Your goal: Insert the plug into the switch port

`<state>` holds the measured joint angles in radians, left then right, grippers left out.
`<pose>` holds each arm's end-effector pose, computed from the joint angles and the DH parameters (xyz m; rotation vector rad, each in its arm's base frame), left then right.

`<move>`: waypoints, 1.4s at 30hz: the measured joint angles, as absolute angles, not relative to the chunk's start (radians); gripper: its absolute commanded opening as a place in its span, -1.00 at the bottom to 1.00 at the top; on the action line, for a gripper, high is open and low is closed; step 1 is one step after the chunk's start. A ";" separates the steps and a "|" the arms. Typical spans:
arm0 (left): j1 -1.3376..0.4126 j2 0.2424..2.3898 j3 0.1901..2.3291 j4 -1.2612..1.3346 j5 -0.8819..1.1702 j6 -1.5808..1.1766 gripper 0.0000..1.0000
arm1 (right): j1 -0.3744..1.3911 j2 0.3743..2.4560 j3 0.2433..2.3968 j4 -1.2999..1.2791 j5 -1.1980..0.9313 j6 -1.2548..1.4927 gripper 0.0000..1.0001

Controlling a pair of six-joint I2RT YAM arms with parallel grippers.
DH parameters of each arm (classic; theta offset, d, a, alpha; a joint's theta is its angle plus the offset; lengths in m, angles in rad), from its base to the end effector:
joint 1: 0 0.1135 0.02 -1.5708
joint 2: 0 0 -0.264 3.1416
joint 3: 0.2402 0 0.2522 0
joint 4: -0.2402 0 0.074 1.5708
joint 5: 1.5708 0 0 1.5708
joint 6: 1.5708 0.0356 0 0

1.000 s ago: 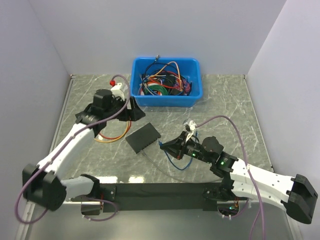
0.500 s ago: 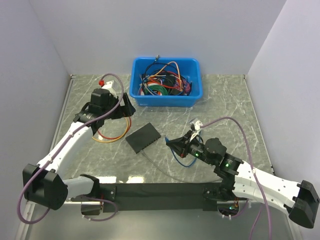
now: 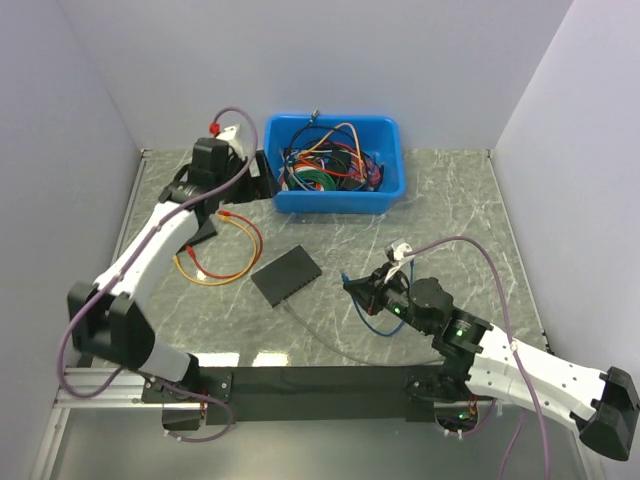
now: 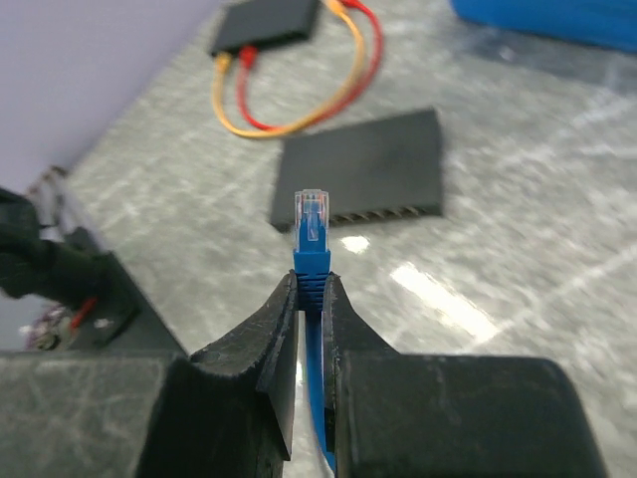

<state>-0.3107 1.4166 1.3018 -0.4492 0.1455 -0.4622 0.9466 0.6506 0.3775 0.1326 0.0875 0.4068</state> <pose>0.3050 -0.1034 0.3475 -0.0780 2.1885 -0.6019 0.1021 0.1364 0.2498 -0.4139 1.7526 0.9173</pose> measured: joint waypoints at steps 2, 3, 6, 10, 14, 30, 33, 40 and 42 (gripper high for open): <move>-0.310 1.481 1.341 -0.437 0.156 -0.454 0.86 | 0.947 0.669 0.377 0.116 0.111 0.411 -1.00; -0.309 1.508 1.337 -0.439 0.168 -0.452 0.83 | 0.947 0.684 0.378 0.105 0.122 0.414 -1.00; -0.308 1.583 1.288 -0.447 0.197 -0.446 0.76 | 0.946 0.739 0.388 0.067 0.149 0.421 -1.00; -0.311 1.636 1.211 -0.484 0.203 -0.439 0.82 | 0.947 0.763 0.393 0.031 0.174 0.429 -1.00; -0.348 1.636 1.170 -0.510 0.204 -0.439 0.84 | 0.946 0.770 0.394 0.026 0.187 0.445 -1.00; -0.390 1.676 1.110 -0.514 0.276 -0.458 0.87 | 0.998 1.045 0.459 0.025 0.192 0.502 -1.00; -0.390 1.705 1.109 -0.514 0.261 -0.459 0.86 | 1.021 1.080 0.478 0.024 0.202 0.508 -1.00; -0.399 1.750 1.109 -0.533 0.228 -0.486 0.86 | 1.075 1.125 0.524 0.018 0.241 0.516 -1.00; -0.405 1.752 1.109 -0.536 0.228 -0.493 0.87 | 1.088 1.133 0.532 0.014 0.250 0.517 -1.00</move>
